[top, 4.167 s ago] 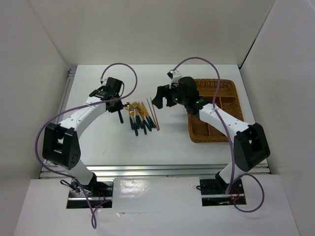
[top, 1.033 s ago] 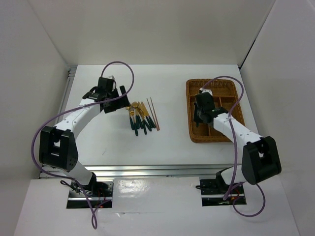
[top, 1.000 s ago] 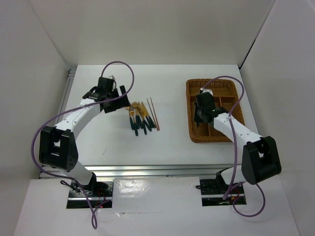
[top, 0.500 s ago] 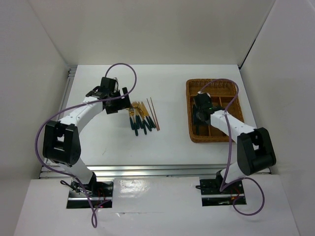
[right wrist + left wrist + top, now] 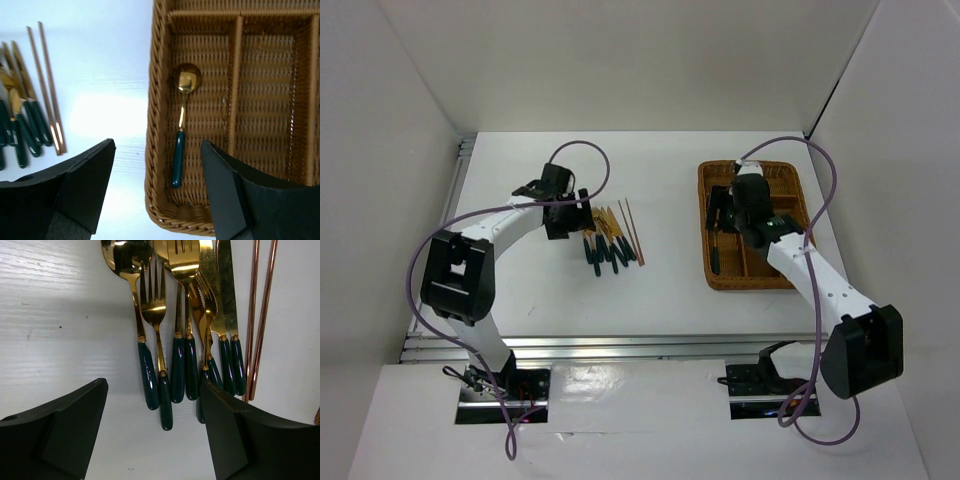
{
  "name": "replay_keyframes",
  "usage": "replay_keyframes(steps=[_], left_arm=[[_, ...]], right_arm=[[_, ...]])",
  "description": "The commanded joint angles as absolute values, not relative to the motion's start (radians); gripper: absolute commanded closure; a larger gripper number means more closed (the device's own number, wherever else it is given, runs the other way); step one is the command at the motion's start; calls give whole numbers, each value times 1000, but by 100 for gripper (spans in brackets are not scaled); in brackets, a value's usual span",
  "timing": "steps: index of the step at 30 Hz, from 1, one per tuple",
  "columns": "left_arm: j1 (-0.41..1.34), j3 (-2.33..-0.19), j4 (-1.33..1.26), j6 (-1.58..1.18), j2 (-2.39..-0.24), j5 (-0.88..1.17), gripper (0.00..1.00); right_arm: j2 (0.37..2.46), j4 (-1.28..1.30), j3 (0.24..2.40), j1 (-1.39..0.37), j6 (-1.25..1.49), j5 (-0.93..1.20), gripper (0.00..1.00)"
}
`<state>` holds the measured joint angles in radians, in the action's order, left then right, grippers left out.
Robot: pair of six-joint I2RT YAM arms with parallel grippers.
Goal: Sort the eating utensils into containers
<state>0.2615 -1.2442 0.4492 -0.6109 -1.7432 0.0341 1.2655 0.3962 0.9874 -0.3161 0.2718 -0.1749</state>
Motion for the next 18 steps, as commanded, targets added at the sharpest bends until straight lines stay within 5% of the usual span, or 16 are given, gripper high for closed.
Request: replay_keyframes(steps=[1,18], left_arm=[[299,-1302,462,-638,-1769,-27,12],[357,-1358,565,-738,-1881,-202,30]], right_arm=[[1226,289,960,-314,281,-132,23],[1239,189,907,-314,270,-71,23]])
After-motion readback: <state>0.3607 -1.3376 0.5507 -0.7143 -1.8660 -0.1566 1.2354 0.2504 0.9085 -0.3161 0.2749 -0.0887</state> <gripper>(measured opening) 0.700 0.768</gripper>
